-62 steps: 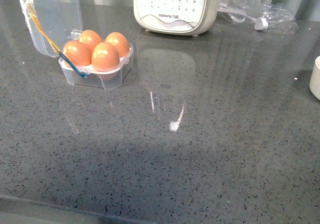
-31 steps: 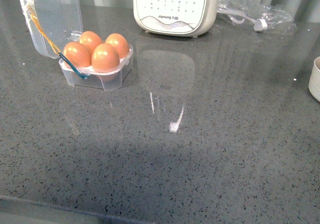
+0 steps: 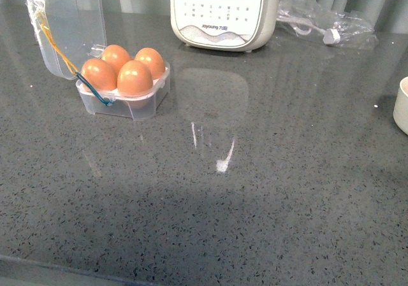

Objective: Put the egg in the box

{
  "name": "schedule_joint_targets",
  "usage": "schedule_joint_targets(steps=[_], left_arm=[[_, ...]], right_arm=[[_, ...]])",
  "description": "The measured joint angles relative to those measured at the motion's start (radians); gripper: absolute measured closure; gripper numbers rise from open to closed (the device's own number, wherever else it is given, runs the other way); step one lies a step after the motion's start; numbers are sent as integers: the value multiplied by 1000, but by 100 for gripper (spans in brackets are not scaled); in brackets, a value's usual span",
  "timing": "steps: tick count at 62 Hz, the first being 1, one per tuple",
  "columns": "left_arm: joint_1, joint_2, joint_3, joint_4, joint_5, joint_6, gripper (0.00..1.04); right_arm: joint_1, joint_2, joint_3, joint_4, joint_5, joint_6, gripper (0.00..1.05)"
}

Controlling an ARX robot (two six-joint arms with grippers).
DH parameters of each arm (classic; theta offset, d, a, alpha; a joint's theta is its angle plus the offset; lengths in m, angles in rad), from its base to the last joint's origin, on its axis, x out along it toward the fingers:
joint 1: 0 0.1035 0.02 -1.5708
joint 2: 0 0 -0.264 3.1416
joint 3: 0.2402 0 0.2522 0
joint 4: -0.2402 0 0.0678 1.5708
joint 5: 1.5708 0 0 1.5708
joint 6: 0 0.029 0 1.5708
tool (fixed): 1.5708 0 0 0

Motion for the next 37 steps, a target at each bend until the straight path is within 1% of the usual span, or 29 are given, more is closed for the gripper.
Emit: schedule_joint_targets(steps=[18,37], left_arm=[[0,0,0,0,0,0,7],[0,0,0,0,0,0,7]], right_arm=[[0,-174,-109,-65,0,0,102],[0,-331,-162,-168,0,0,102]])
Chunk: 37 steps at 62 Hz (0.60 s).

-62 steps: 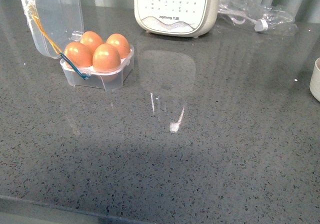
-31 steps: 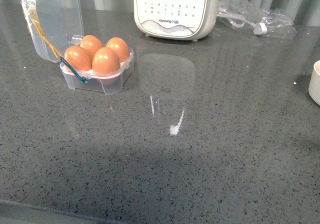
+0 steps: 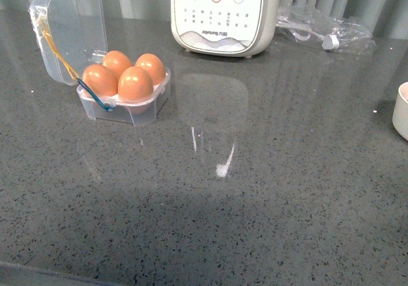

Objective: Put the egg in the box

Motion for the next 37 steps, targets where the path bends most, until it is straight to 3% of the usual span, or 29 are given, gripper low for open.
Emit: schedule_joint_targets(steps=[10,37], left_arm=[[0,0,0,0,0,0,7],[0,-1,0,0,0,0,7]], right_arm=[[0,-51,-45,4,0,0,102],[0,-271,-48,-207,0,0,102]])
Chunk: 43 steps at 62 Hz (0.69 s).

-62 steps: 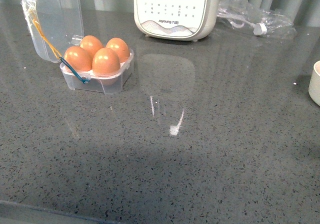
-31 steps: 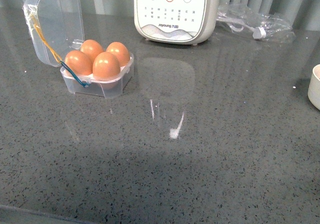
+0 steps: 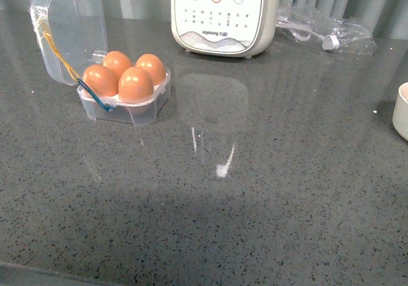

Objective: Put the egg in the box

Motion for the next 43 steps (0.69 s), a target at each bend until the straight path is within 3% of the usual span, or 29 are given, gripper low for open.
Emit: schedule_joint_targets(steps=[37,43], left_arm=[[0,0,0,0,0,0,7],[0,0,0,0,0,0,7]], right_arm=[[0,-178,0,-175,0,0,102],[0,-303,0,-336,0,-1,102]])
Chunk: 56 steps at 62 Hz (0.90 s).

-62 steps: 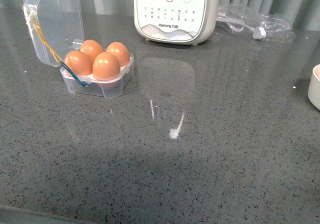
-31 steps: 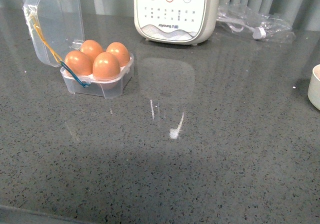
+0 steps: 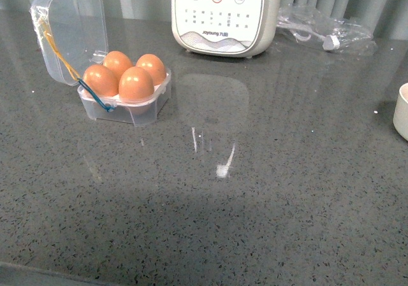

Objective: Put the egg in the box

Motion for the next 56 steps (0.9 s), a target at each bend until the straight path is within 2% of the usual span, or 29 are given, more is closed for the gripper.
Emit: schedule_joint_targets(steps=[24,32,41,56], left_arm=[[0,0,0,0,0,0,7],[0,0,0,0,0,0,7],[0,0,0,0,0,0,7],[0,0,0,0,0,0,7]], right_arm=[[0,-44,0,-14,0,0,102],[0,-44,0,-14,0,0,82],[0,-44,0,-14,0,0,49],[0,-44,0,-14,0,0,9]])
